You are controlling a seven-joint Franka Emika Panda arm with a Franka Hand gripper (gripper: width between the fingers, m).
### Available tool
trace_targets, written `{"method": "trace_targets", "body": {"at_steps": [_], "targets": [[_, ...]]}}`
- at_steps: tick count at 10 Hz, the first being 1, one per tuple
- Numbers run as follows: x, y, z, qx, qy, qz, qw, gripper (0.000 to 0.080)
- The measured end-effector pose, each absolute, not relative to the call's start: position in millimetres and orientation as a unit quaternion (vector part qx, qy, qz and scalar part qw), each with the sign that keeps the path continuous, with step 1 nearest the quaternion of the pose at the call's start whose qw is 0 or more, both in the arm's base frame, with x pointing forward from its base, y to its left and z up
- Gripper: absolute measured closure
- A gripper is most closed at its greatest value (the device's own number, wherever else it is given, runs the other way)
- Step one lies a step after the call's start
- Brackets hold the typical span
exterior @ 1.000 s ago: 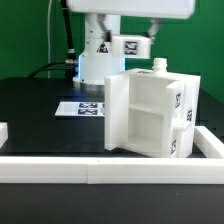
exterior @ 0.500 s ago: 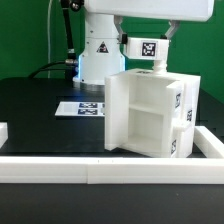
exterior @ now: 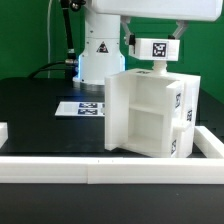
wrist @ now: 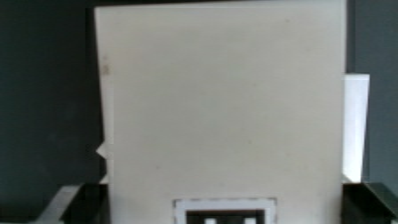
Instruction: Assemble cabinet
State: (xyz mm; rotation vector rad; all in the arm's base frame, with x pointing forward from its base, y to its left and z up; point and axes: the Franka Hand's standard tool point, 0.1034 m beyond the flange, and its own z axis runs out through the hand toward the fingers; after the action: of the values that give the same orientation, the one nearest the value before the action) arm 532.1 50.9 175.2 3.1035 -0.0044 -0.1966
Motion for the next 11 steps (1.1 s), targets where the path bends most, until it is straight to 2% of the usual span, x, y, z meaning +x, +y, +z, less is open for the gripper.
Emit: {"method": "trace_targets", "body": {"at_steps": [4, 7, 11], "targets": [[536, 67, 171.8, 0.998, -0.002, -0.055, 0.018, 0.024], [529, 67, 163.8, 0.998, -0.003, -0.057, 0.019, 0.024], [529, 66, 163.7, 0.998, -0.003, -0.057, 0.019, 0.024]]}}
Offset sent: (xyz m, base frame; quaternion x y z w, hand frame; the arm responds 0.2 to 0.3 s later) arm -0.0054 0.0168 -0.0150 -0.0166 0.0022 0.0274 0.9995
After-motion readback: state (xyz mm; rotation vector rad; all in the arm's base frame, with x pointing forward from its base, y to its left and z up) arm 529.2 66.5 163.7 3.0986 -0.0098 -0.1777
